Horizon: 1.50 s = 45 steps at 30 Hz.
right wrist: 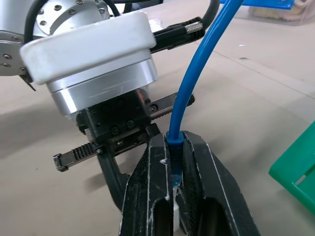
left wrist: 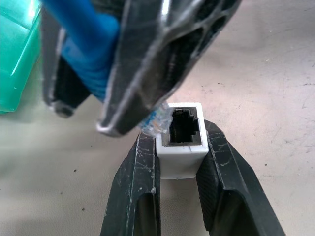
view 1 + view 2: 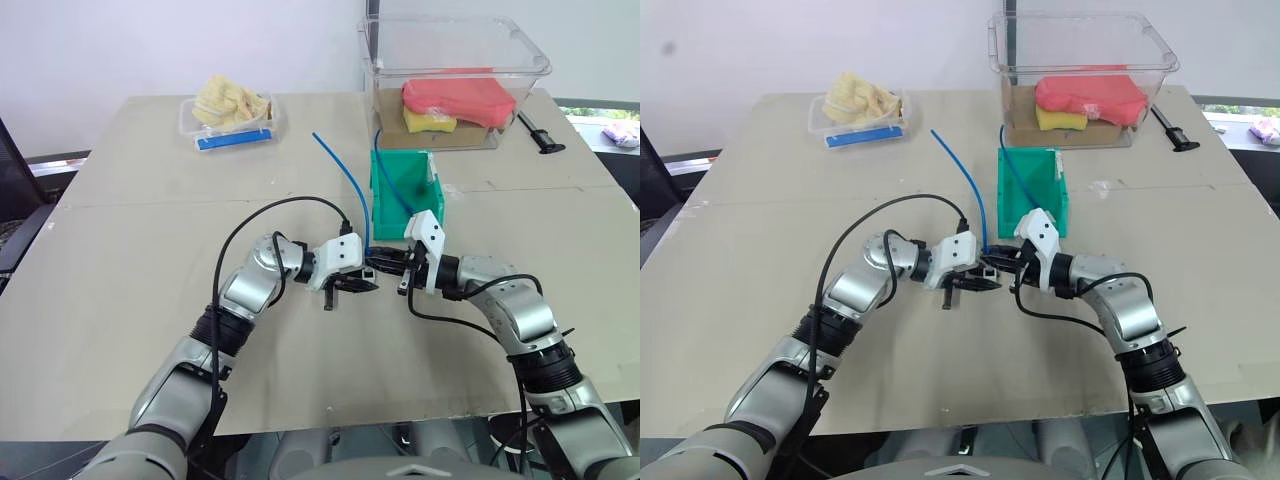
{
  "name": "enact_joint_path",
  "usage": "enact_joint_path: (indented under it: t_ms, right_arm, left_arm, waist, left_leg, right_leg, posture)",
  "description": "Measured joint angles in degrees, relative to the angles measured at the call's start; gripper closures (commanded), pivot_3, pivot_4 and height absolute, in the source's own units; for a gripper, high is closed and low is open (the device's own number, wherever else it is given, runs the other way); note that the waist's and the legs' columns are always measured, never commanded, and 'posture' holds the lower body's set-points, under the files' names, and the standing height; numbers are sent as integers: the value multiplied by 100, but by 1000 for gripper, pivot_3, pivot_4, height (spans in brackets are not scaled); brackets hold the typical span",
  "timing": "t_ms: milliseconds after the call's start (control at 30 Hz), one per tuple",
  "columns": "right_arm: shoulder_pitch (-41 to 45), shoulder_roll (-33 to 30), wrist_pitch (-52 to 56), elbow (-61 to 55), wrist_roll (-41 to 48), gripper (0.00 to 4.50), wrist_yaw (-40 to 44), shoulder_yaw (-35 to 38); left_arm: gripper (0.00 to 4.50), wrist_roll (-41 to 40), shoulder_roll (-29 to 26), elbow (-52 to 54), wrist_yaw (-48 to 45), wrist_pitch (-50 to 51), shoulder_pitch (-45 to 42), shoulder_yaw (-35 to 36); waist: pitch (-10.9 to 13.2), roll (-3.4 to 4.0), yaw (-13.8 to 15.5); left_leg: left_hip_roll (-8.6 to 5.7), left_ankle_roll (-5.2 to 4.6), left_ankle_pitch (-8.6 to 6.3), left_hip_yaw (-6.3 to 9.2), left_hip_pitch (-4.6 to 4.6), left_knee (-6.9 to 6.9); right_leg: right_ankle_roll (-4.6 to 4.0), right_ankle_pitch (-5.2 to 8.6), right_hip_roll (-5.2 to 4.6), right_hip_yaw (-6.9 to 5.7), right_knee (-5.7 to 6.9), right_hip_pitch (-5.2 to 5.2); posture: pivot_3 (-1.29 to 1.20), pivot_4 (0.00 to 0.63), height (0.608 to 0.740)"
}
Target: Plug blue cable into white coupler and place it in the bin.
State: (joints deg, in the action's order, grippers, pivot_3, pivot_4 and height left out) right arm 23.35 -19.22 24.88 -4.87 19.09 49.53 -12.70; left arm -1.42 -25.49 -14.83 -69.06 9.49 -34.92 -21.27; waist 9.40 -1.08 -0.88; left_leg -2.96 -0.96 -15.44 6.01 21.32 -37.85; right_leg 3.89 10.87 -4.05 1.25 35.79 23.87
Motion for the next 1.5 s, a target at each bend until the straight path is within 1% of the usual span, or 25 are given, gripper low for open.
enact_joint_path:
  t_ms: [867,1100,1500]
  right_arm:
    - [-146,-74,122,-270,76,4500,61,-83]
    - [-157,-79,-106,-239,-114,4500,50,-156]
    - [-99,-128,-235,-84,-115,4500,133,-144]
  left_arm:
    - [4114,1,-13,-15,-49,-36,-1,4]
    - [4114,3,-14,-15,-47,-35,1,4]
    - [4114,2,-14,-15,-49,-40,5,7]
  waist:
    - [0,0,-2]
    - [0,0,-3]
    - [0,0,-3]
  left_leg:
    - [0,0,0,0,0,0]
    - [0,0,0,0,0,0]
    - [0,0,0,0,0,0]
  right_leg:
    - [0,0,0,0,0,0]
    - [0,0,1,-1,0,0]
    - [0,0,1,0,0,0]
  posture:
    - [0,150,740]
    - [0,150,740]
    - [0,150,740]
